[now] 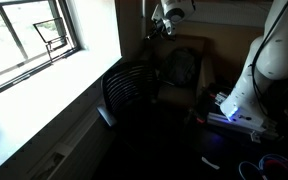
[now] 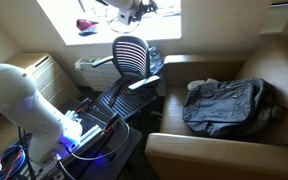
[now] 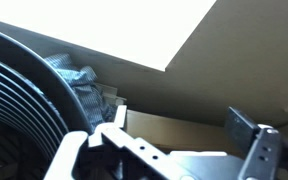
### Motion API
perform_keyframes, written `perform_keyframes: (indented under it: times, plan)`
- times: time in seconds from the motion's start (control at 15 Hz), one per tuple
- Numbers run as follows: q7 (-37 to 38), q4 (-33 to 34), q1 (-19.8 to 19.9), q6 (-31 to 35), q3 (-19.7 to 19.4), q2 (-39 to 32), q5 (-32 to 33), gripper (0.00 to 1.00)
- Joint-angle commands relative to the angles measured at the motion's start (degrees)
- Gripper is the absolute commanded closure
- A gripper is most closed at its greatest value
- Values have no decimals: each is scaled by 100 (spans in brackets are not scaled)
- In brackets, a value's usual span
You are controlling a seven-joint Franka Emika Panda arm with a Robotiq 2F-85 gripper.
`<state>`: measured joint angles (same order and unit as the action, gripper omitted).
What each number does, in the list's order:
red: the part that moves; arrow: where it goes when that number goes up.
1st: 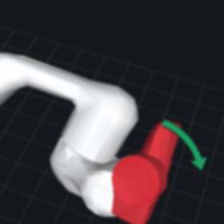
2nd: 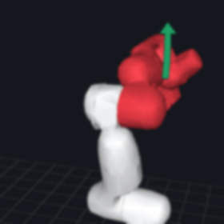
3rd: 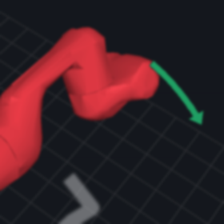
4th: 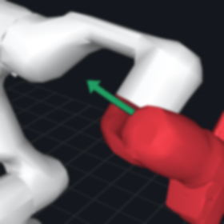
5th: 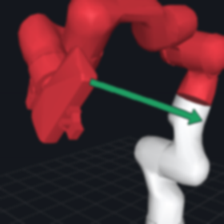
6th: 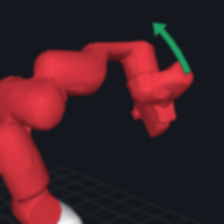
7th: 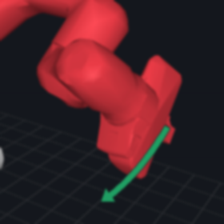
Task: Move the bag from the chair to the couch and pick up the clothing belt and hang it on the chair
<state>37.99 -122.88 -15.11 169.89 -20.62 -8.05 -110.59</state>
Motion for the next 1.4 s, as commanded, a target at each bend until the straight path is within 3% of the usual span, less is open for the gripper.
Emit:
perform_keyframes:
  times: [0.0, 0.2, 0.4, 0.47, 0.53, 0.6, 0.93, 1.0, 1.2, 1.33]
  plan:
    - [-59, -112, 692, -124, 762, 161, 168, 0]
    - [-43, -384, 676, -443, 710, 423, 378, 0]
    - [-215, -794, 869, -1070, 1192, 643, 565, 0]
    - [-260, -825, 913, -1322, 1345, 727, 287, 0]
    - [-348, -862, 557, -1538, 1162, 759, 90, 0]
    - [-328, -922, 865, -1752, 1616, 816, 110, 0]
    - [-349, -1163, 884, -3224, 2007, 966, 349, 0]
    - [-177, -881, 880, -2725, 2041, 744, 286, 0]
    - [-168, -901, 889, -2790, 2089, 755, 297, 0]
    - [-65, -929, 885, -2642, 2117, 648, 802, 0]
